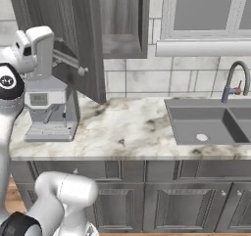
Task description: Close all open cabinet doors.
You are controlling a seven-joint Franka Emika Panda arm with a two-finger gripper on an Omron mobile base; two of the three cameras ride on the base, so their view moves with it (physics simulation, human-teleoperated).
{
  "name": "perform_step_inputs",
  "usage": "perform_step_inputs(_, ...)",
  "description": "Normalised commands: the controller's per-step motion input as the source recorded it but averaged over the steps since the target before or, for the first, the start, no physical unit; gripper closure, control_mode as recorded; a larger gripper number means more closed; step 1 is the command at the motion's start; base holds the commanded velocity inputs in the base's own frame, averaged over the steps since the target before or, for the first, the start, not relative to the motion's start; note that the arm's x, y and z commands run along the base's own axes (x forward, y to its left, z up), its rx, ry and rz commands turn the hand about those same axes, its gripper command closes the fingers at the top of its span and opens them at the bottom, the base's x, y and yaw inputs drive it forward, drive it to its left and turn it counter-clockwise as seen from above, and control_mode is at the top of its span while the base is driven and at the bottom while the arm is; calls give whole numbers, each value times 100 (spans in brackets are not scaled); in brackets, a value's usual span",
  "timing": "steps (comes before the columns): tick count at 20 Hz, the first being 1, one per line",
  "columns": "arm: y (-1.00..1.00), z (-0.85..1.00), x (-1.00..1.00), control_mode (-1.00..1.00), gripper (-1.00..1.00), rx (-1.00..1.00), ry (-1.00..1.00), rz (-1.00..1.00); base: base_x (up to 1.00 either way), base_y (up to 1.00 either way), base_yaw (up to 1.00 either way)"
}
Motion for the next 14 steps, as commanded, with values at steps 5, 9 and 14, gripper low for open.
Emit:
perform_step_inputs(5, -12, -15, 98, -100, -100, 3, 0, 7, 0, 0, 0)
perform_step_inputs(9, -15, -18, 99, -100, -100, 5, 0, 10, 0, 0, 0)
perform_step_inputs(14, -12, -13, 100, -100, -100, 6, 0, 12, 0, 0, 0)
